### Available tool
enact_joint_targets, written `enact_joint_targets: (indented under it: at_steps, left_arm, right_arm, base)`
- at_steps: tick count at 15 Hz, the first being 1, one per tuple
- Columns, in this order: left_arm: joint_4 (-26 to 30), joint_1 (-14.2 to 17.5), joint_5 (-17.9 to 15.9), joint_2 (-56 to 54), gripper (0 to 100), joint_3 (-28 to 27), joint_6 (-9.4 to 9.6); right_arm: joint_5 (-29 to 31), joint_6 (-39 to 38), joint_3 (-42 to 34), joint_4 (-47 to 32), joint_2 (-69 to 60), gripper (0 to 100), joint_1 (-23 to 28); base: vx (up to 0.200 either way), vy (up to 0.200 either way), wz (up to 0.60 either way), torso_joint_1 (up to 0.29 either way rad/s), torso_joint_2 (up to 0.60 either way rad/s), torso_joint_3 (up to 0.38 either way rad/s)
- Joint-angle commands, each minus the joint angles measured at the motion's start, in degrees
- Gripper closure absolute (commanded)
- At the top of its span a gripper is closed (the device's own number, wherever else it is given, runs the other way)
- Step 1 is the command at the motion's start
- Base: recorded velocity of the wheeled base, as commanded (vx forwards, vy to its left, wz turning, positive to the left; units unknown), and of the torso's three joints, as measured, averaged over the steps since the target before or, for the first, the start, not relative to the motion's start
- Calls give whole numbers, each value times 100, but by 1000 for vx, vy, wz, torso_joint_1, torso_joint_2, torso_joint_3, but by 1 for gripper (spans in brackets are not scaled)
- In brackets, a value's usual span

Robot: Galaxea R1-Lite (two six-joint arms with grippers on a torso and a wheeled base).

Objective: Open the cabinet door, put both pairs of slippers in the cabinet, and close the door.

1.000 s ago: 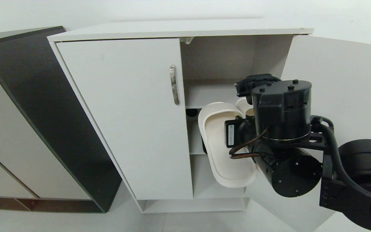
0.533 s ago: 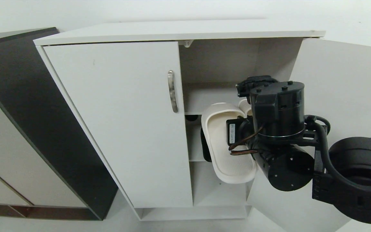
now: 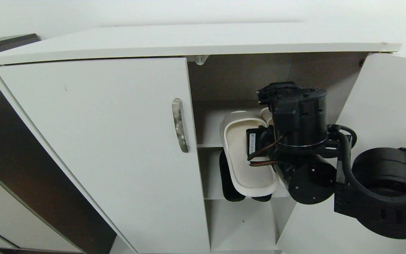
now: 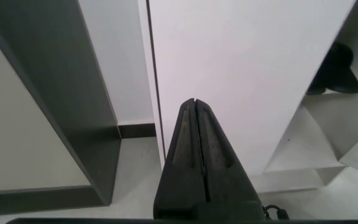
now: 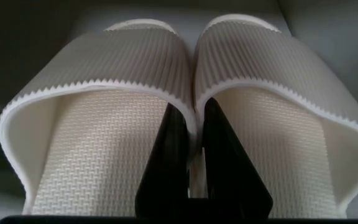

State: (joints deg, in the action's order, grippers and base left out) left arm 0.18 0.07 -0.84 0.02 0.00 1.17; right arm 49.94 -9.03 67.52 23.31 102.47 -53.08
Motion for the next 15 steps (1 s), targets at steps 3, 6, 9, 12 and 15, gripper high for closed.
enact_joint_targets:
  at_steps: [3,6,9,12,15]
  left_arm:
    - [-1,1,-4,6,100,0,-3]
    - [-1,1,5,6,100,0,-3]
    - [-1,1,-4,6,100,0,-3]
    - [-1,1,5,6,100,0,-3]
    - [-1,1,5,6,100,0,-12]
  right_arm:
    - [-55,-11,173,60,247,100,96]
    - [-266,16,560,139,616,100,368]
    - [-301,130,1175,86,1003,100,614]
    - [-389,191,1817,-257,1196,100,755]
    - [-415,191,2344,-485,1381,100,852]
  base:
    - [0,0,0,0,0,0]
    - [0,0,0,0,0,0]
    - [0,0,0,0,0,0]
    - [0,0,0,0,0,0]
    - [0,0,0,0,0,0]
